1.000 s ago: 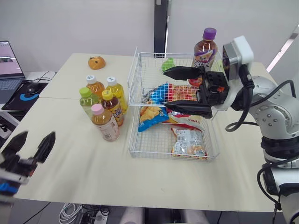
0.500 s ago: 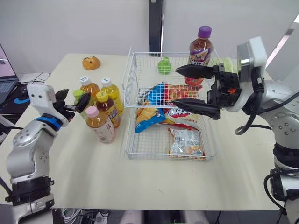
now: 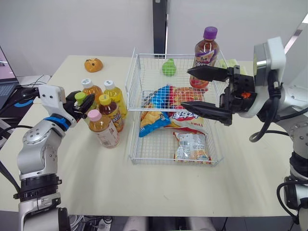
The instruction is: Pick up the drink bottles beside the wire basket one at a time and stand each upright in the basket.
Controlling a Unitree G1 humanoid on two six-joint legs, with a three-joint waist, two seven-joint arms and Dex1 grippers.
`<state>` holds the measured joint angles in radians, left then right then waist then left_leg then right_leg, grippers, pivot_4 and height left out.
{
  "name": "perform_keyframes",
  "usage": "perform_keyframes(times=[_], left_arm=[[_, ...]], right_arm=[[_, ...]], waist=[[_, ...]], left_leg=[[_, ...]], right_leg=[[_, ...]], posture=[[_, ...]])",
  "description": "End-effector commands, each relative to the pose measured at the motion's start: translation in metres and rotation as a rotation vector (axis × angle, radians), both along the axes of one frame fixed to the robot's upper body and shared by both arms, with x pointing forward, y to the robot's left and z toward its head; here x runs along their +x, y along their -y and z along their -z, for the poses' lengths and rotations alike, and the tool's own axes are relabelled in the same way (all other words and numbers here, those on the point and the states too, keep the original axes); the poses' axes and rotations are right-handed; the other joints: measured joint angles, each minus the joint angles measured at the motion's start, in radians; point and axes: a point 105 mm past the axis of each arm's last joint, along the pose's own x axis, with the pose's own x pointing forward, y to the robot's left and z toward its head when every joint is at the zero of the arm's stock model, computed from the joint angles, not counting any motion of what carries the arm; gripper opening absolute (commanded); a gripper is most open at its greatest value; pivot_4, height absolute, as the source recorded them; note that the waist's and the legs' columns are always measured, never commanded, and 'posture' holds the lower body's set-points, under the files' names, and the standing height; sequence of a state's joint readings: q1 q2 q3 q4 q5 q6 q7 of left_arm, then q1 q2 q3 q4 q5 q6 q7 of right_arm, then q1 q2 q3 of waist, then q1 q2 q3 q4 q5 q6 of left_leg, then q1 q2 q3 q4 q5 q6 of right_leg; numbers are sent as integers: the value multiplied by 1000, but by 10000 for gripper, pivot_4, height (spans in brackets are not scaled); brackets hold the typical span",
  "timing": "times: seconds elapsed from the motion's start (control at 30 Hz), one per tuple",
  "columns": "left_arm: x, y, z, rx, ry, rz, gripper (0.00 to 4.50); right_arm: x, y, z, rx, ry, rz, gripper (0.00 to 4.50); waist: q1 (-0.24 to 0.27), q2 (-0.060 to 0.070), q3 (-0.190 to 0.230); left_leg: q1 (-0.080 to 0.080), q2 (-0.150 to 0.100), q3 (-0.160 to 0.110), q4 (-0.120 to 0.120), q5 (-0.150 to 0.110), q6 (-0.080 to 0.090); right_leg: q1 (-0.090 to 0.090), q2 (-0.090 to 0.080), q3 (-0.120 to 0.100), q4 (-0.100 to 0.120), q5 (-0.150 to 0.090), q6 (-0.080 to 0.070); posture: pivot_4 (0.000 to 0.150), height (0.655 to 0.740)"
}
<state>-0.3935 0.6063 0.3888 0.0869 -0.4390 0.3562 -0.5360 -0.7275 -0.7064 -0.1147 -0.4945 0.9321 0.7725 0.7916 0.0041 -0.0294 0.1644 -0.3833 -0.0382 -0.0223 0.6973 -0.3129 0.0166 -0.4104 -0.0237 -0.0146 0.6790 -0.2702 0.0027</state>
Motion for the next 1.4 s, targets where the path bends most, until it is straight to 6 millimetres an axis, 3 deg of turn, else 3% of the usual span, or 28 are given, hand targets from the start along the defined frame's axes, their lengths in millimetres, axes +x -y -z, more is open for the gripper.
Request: perform_keyframes(times=[0.03,0.23,0.33,0.63,0.87,1.0,1.17,1.3,1.4], left_arm=[[-7,-2,-8,16,39,-5,14744],[-14,-10,-7,14,41,-21,13918],[-19,-9,-21,-1,83,12,13918],[-60,-24,-115,48,104,308,13918],[-81,-14,-181,105,71,483,13918],[-84,8,-221,147,154,600,13918],[-79,57,-270,151,289,818,13918],[-68,93,-289,126,350,955,13918],[-51,126,-290,147,371,1031,13918]], right_arm=[[-7,2,-9,15,45,-6,45000],[-6,1,-7,17,41,-13,45000],[-5,0,-7,20,39,-20,45000],[1,-3,-8,41,33,-47,45000],[7,-3,-12,68,43,-34,45000],[11,-1,-14,83,55,-6,45000],[14,5,-16,91,77,60,45000],[11,12,-18,99,98,130,45000],[8,19,-19,99,115,193,45000]], waist=[[0,0,0],[-3,0,0],[-4,0,0],[-6,-3,3],[-2,-3,3],[0,-4,4],[3,-5,4],[-4,-5,4],[-5,-5,5]], left_leg=[[0,0,0,0,0,0],[0,0,0,0,0,0],[0,0,0,0,0,0],[-9,0,0,0,1,-1],[-13,0,0,1,3,-4],[-14,-1,-1,2,3,-4],[-16,-1,-1,4,3,-4],[-16,-2,0,5,3,-4],[-17,-1,0,5,3,-4]], right_leg=[[0,0,0,0,0,0],[0,0,0,0,0,0],[0,0,0,0,0,0],[-9,0,0,1,0,0],[-11,0,-1,-1,0,0],[-12,0,-2,0,0,0],[-12,1,-2,1,0,1],[-13,1,-1,1,-1,1],[-13,1,-1,2,-1,1]], posture=[[1500,7400],[1500,7400],[1500,7400],[1500,7400],[1500,7400],[1500,7400],[1500,7400],[1500,7400],[1500,7400]])
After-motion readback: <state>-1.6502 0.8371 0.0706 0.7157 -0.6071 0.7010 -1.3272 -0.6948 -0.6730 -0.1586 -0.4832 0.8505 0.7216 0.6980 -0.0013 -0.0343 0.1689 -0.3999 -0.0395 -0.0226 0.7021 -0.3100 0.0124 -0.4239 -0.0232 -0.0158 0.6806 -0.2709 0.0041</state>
